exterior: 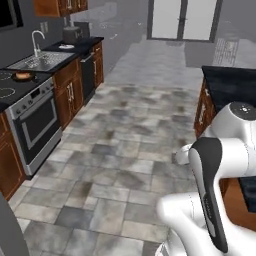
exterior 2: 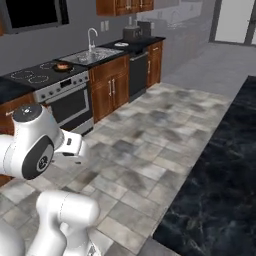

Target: Place the cold items (peach and tangerine) from the fridge in one tupperware on the dining counter. Place the warm items (hot dog and kebab skewer) in the stove area in another tupperware.

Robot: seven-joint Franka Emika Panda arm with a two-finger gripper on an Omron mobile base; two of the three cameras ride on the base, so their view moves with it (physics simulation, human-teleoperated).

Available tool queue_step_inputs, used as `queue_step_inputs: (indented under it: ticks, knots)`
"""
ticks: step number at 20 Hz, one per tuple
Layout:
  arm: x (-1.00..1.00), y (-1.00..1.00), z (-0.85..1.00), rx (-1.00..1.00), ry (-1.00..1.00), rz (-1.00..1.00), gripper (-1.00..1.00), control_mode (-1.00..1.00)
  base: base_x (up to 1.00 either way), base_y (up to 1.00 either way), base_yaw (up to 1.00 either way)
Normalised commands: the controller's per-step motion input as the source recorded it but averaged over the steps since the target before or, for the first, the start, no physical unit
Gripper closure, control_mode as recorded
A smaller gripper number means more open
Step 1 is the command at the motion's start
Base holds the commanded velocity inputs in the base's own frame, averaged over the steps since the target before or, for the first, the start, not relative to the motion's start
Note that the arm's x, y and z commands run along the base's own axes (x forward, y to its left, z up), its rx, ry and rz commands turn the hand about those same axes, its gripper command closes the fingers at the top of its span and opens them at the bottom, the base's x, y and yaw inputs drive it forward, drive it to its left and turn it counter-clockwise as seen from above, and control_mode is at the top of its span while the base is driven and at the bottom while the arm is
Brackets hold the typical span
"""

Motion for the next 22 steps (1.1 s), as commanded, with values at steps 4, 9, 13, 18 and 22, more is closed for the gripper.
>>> queue_step_inputs:
  ticks: [4,9,13,18,22]
  knots:
    - [0.0,0.0,0.0,0.0,0.0,0.0,-1.0,1.0,1.0,0.13,-0.09]
    - [0.0,0.0,0.0,0.0,0.0,0.0,-1.0,1.0,1.0,0.51,-0.06]
    - [0.0,0.0,0.0,0.0,0.0,0.0,-1.0,1.0,1.0,0.59,-0.06]
    - [0.0,0.0,0.0,0.0,0.0,0.0,-1.0,1.0,1.0,0.31,0.0]
    - [0.0,0.0,0.0,0.0,0.0,0.0,-1.0,1.0,1.0,0.04,0.08]
